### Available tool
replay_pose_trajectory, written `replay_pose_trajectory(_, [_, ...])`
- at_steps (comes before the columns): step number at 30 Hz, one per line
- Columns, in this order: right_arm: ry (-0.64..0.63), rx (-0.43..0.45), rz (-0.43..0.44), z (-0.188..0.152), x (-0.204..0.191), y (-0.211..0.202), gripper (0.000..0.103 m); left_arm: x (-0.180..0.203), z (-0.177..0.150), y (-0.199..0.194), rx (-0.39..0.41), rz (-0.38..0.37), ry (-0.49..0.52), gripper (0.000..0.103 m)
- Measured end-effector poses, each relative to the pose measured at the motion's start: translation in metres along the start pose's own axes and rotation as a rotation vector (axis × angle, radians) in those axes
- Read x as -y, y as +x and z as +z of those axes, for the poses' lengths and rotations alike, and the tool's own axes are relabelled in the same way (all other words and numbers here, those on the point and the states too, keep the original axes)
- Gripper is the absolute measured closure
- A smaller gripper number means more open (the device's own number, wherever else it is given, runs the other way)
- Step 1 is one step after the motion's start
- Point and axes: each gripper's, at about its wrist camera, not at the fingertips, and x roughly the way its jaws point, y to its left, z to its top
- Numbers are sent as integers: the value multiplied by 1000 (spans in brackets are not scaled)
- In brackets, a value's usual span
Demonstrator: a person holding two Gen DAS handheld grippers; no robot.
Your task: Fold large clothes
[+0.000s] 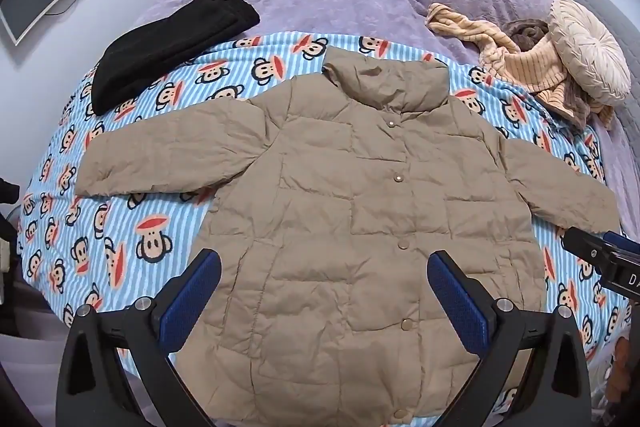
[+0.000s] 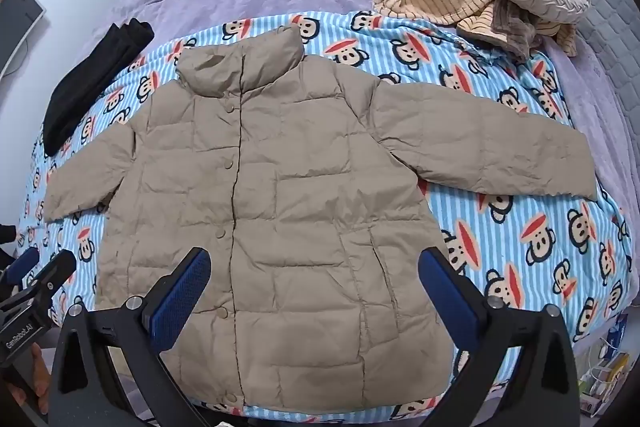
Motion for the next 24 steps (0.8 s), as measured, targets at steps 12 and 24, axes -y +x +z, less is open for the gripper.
replay_pose_trajectory(12, [-21, 17, -19, 0, -7, -3, 0, -1, -3, -2, 4, 11, 5, 0])
replay_pose_trajectory(24, [-23, 19, -20, 0, -6, -4, 0, -1, -3, -3, 7, 14, 4, 0])
